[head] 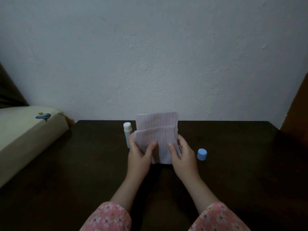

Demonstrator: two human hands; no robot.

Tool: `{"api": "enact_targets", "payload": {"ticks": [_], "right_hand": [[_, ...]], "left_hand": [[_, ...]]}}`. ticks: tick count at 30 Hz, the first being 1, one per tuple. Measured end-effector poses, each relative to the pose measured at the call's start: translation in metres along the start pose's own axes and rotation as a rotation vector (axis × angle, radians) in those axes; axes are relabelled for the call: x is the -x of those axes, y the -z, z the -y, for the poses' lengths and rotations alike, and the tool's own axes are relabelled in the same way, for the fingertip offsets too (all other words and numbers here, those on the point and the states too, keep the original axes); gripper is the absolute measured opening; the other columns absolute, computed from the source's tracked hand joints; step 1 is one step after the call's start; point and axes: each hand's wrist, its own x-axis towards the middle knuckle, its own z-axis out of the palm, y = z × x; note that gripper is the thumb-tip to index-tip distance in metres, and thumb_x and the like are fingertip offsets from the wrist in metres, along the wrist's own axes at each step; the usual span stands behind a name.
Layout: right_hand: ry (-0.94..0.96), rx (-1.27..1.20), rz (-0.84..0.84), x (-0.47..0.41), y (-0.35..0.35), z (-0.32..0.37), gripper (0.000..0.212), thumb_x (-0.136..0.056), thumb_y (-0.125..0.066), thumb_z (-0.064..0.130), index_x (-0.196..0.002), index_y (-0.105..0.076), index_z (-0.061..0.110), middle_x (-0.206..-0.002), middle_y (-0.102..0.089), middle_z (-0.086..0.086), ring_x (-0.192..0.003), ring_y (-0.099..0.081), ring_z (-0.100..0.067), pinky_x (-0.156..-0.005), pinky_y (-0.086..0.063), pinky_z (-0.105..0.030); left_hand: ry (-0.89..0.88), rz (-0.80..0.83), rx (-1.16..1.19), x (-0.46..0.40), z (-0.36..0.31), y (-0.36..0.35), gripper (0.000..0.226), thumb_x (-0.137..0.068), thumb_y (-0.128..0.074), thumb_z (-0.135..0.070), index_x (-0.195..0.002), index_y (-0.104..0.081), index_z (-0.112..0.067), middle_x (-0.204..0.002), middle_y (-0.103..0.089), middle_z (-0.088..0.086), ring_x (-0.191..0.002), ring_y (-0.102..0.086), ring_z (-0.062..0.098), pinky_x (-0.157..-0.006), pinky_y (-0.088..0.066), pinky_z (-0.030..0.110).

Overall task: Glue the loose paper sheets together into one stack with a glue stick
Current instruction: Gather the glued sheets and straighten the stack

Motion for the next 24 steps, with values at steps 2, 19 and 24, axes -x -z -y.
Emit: {"api": "enact_targets", "payload": {"ticks": [2,19,24], "right_hand": [[-0.04,-0.019,-0.005,-0.003,-0.001,-0.001,0.044,-0.094,-0.053,0.039,-0.136,-0.043,0.028,-0.128,-0.054,0.008,-0.116,-0.053,-0.005,-0.093,-0.051,-0.032],[-0.192,0.051,0.042,0.002,-0.006,-0.013,0.034,-0.096,-0.053,0.029,-0.13,-0.048,0.026,-0.108,-0.053,0.015,-0.099,-0.05,0.001,-0.071,-0.041,-0.013],[-0.218,0.054,0.017,-0.004,-0.004,-0.013,0.027,-0.095,-0.056,0.024,-0.122,-0.055,0.021,-0.092,-0.053,0.019,-0.085,-0.054,0.003,-0.067,-0.042,-0.013]], "left_hand": [[0.001,0.04,-0.004,-0.002,0.001,0.0,0.059,-0.085,-0.067,-0.023,-0.128,-0.028,-0.035,-0.124,-0.044,-0.012,-0.11,-0.049,0.004,-0.08,-0.051,0.026],[0.139,0.091,-0.093,-0.008,0.031,0.004,0.029,-0.091,-0.06,-0.026,-0.115,-0.046,-0.033,-0.111,-0.054,-0.015,-0.103,-0.053,0.003,-0.072,-0.047,0.02],[0.14,-0.009,-0.077,-0.017,0.035,0.014,0.028,-0.089,-0.064,-0.029,-0.115,-0.056,-0.027,-0.105,-0.061,-0.011,-0.098,-0.059,0.005,-0.073,-0.047,0.02]]}}
